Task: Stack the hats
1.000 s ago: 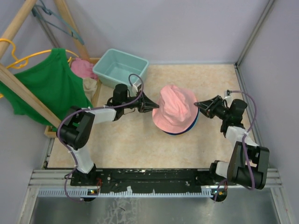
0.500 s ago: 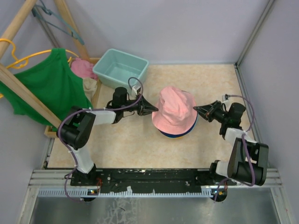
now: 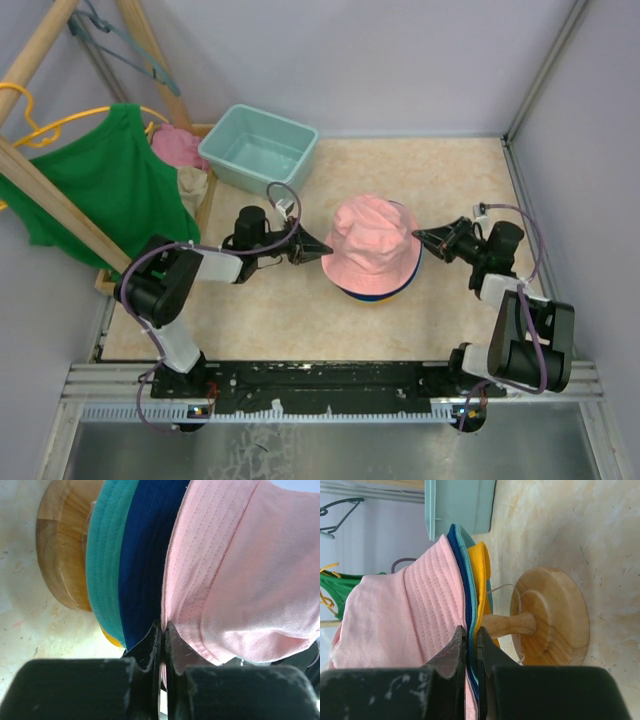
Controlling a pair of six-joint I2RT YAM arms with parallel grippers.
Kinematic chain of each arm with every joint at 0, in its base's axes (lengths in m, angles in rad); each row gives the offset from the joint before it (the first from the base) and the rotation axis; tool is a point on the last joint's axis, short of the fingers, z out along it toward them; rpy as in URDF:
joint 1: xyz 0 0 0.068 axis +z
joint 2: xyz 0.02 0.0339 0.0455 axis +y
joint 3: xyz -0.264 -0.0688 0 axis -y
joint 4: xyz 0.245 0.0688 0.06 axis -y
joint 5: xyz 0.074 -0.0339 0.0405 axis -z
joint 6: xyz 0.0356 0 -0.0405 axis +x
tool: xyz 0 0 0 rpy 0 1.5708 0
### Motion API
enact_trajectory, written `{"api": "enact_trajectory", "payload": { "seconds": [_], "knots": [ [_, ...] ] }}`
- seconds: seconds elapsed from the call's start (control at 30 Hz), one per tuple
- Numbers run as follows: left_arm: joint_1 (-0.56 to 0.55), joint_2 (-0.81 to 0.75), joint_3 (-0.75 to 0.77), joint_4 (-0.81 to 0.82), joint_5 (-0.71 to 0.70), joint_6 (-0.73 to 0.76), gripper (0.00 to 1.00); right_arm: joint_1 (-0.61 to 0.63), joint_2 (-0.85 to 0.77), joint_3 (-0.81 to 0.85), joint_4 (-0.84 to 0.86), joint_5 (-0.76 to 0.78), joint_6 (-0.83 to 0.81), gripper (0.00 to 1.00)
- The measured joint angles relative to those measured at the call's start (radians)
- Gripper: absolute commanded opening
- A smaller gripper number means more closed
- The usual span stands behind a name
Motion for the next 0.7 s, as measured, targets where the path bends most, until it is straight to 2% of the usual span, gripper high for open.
{"api": "enact_trajectory", "payload": {
  "seconds": [0.37,0.57,0.7],
  "knots": [
    [-0.005,0.03,-0.019,0.052,-0.022,0.061,0.04,0.0,0.01,-0.014,0.029,-0.004,-0.017,0.0],
    [-0.022,0.031,-0.002,0.037,-0.026,0.074,0.14,0.017,-0.002,-0.018,0.02,0.009,-0.02,0.0],
    [-0.047,0.003,-0.002,-0.001,-0.044,0.075,0.16,0.067,-0.008,0.004,-0.02,0.059,-0.027,0.0]
  ]
}}
